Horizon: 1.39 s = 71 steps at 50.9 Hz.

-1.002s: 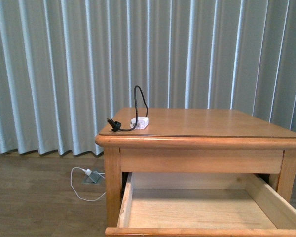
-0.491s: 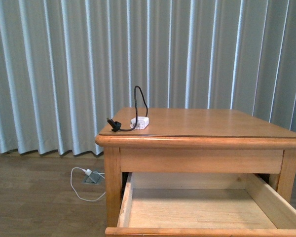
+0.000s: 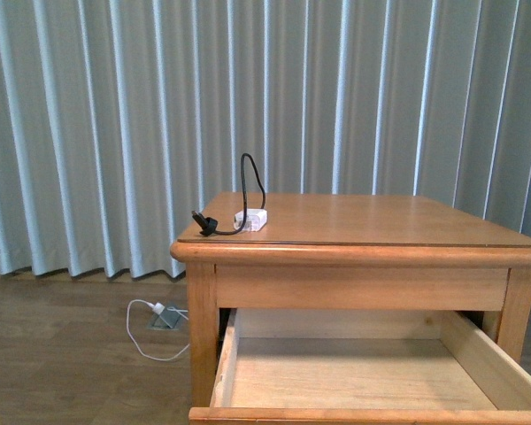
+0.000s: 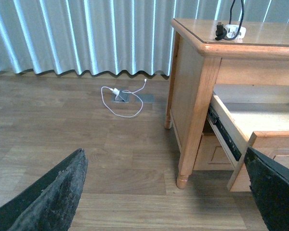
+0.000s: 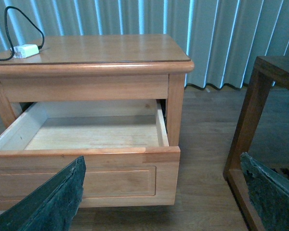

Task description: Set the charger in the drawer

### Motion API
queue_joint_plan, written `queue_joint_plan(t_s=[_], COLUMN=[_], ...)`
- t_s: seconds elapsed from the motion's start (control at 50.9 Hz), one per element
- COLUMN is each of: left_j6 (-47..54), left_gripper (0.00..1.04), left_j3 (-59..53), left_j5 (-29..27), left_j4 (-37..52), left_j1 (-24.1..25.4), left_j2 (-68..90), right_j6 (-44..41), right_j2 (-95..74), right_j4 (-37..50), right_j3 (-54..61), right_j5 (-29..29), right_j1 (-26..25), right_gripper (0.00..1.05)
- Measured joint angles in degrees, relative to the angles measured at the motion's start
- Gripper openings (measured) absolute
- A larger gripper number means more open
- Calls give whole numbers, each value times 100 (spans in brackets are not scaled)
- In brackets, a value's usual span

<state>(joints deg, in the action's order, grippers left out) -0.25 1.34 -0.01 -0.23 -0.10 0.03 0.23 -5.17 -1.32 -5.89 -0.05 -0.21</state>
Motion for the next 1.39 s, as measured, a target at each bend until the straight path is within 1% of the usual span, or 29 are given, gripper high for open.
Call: queue_joint_plan(t_s=[0.098,0.118,0.138,0.177,0.196,0.216,0.236,0.295,0.354,0.452,0.491,0.609,0.845,1.08,1.198,1.395], left_j6=[0,0,11,2,2,0,-2,22,50,184,249,378,518,533,468,267], left_gripper=[99,99,99,99,99,99,99,99,99,99,99,99,99,99,99,99], left_j3=[0,-7,-9,-2,4,22,59,282,540,1235,1685,2623,4492,6308,7329,9154], left_j5=[0,-138,-470,-1226,-1512,-1718,-1808,-1670,-1429,-1034,-841,-584,-299,-306,-466,-474], left_j4=[0,42,197,767,1060,1318,1547,1950,2284,2736,2883,3056,2931,2625,2470,1836], left_j1=[0,-42,-146,-452,-605,-732,-857,-1108,-1224,-1272,-1283,-1290,-1410,-1537,-1604,-1709], left_j2=[0,17,94,411,629,872,1161,2079,2859,4242,4953,6175,8192,9661,10410,11763], right_j6=[0,0,0,-2,0,0,0,0,0,0,0,0,0,0,0,0], right_j2=[0,0,0,0,0,0,0,0,0,0,0,0,0,0,0,0], right_j4=[0,0,0,0,2,2,2,2,4,4,4,7,9,9,9,9], right_j3=[0,0,0,0,0,0,0,0,0,0,0,0,0,0,0,0], right_j5=[0,0,0,0,0,0,0,-2,0,0,0,0,0,0,0,0], right_j1=[0,0,0,0,0,0,0,0,0,0,0,0,0,0,0,0], right_gripper=[96,96,96,96,96,96,96,96,96,96,96,96,96,96,96,96])
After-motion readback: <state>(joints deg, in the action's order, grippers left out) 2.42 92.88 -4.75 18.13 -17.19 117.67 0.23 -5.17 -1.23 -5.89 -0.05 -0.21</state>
